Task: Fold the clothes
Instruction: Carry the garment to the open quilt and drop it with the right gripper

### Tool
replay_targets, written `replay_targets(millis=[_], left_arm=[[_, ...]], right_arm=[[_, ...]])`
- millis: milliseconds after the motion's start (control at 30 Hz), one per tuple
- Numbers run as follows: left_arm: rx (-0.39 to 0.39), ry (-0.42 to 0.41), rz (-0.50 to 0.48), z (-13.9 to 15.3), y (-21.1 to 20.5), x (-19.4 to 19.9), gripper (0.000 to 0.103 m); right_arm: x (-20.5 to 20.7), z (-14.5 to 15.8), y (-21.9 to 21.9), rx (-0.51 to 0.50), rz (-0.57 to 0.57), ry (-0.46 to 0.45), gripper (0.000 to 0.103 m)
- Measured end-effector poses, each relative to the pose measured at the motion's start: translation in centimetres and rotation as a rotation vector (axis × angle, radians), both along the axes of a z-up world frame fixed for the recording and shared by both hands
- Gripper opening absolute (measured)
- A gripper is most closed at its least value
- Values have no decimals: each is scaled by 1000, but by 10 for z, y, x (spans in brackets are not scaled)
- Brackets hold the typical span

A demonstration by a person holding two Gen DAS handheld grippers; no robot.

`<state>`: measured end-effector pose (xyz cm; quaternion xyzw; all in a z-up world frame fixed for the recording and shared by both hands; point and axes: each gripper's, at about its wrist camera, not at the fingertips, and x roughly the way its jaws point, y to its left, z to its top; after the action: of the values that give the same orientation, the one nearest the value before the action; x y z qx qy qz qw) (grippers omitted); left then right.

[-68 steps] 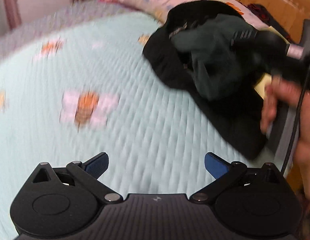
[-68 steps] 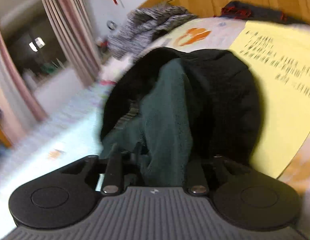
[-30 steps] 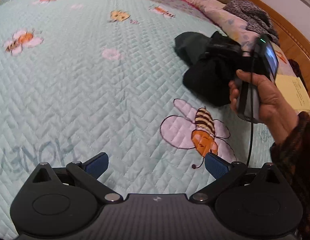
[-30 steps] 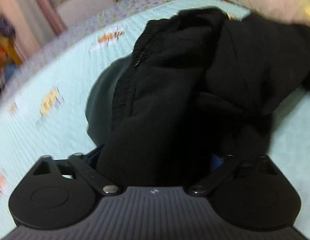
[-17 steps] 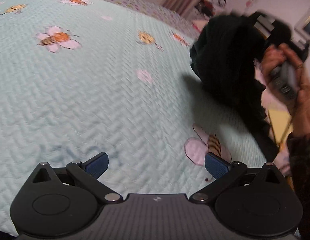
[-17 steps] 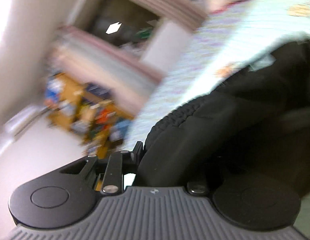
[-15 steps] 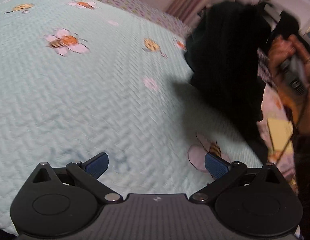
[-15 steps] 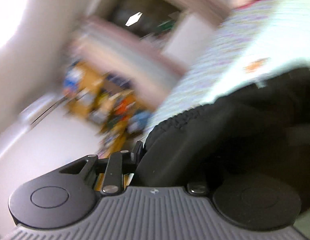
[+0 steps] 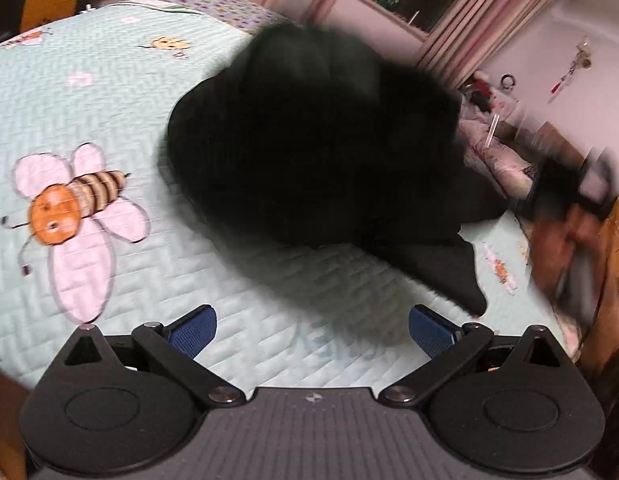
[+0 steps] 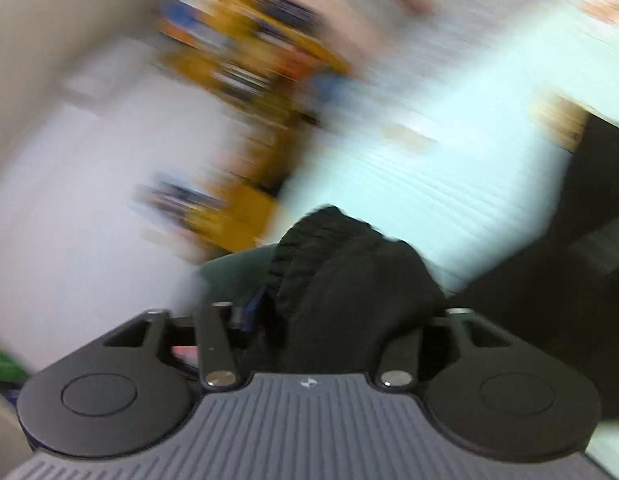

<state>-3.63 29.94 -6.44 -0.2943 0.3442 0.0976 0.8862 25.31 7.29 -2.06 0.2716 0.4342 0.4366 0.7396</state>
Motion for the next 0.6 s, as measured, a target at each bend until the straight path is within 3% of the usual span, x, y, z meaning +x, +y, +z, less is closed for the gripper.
replay_targets(millis=[33, 100, 167, 200, 300, 467, 533, 600], left_arm=[[9, 8, 0, 0, -1, -1, 102], [19, 24, 4, 0, -6, -1, 102], [29, 36, 10, 0, -12, 1, 102], [34, 42, 11, 0, -16, 1, 102], [50, 59, 2, -2, -28, 1, 102], [106, 87, -43, 3, -61, 2, 102], [160, 101, -55, 7, -76, 5, 102], [213, 114, -65, 11, -89, 9, 102]], right_arm=[[-8, -25, -13, -85, -23, 70, 57], [-37, -62, -40, -123, -64, 141, 57], [-68, -74, -68, -28, -94, 128, 61], [-78, -71, -75, -37, -116, 106, 67], [-100, -61, -96, -50, -170, 37, 68], [-101, -45, -143, 22, -249, 21, 71], [-98, -39, -147, -87, -258, -40, 76], [-108, -34, -135, -267, -252, -111, 77]])
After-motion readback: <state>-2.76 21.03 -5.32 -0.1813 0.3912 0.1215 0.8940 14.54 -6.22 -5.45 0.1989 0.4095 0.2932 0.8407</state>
